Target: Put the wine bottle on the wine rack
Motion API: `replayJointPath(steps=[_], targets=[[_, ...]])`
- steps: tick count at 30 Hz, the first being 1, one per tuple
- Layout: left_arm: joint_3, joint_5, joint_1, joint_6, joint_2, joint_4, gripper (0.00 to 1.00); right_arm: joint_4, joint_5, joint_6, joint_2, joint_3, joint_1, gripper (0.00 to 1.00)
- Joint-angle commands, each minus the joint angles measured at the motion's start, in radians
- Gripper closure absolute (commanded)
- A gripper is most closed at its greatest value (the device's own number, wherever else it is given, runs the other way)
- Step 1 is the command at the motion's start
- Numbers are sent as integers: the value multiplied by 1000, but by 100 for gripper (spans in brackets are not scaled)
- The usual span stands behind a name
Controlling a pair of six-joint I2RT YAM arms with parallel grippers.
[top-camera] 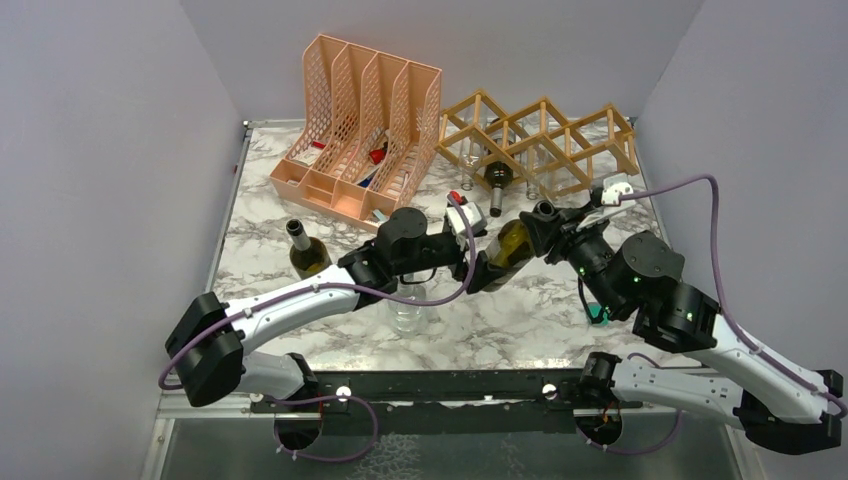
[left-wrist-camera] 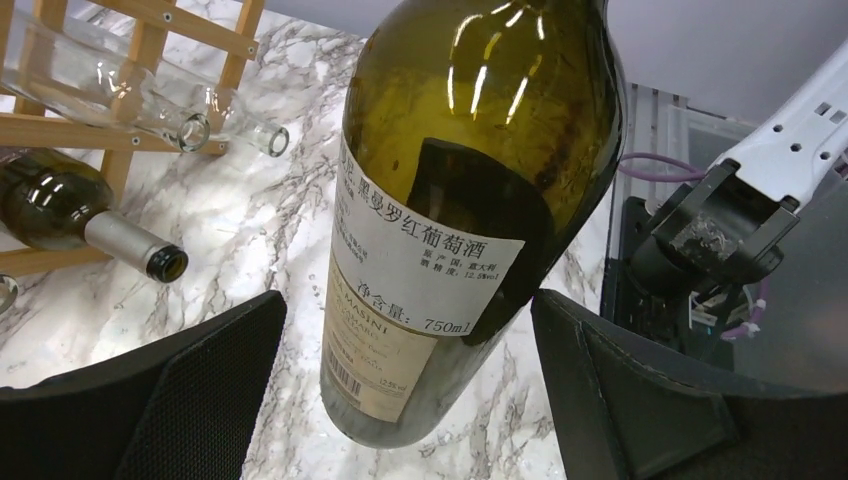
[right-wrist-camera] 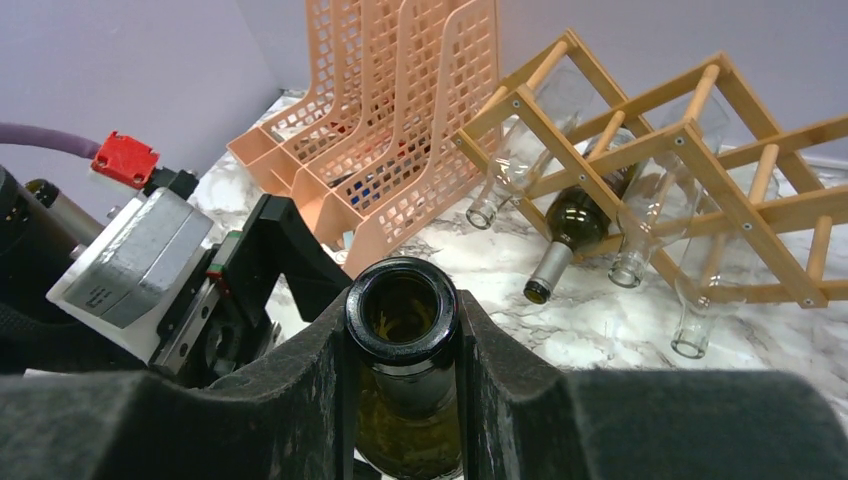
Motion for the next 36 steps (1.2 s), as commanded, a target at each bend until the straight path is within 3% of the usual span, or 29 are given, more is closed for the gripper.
replayJointPath(steps=[1, 14, 19, 25, 29, 31, 32, 33, 36], targets=[[54, -30, -5, 7, 24, 51, 1, 138, -130, -17, -30, 56, 3, 99], [61, 200, -6, 11, 41, 92, 1, 202, -464, -93, -96, 46, 2, 99], [52, 228, -6, 65, 14, 97, 4, 196, -519, -106, -107, 52, 2, 99], [54, 230, -6, 118, 1, 109, 26, 192, -567, -105, -122, 53, 3, 99], [60, 212, -6, 146, 4, 134, 49, 168, -567, -103, -124, 62, 3, 98], [71, 208, -6, 160, 12, 136, 67, 158, -573, -101, -126, 64, 3, 96], [78, 205, -6, 170, 17, 136, 87, 153, -574, -99, -127, 64, 2, 94], [81, 191, -6, 176, 18, 137, 100, 145, -575, -97, -127, 67, 2, 87], [83, 154, -6, 221, 15, 138, 100, 112, -559, -82, -127, 78, 2, 40]])
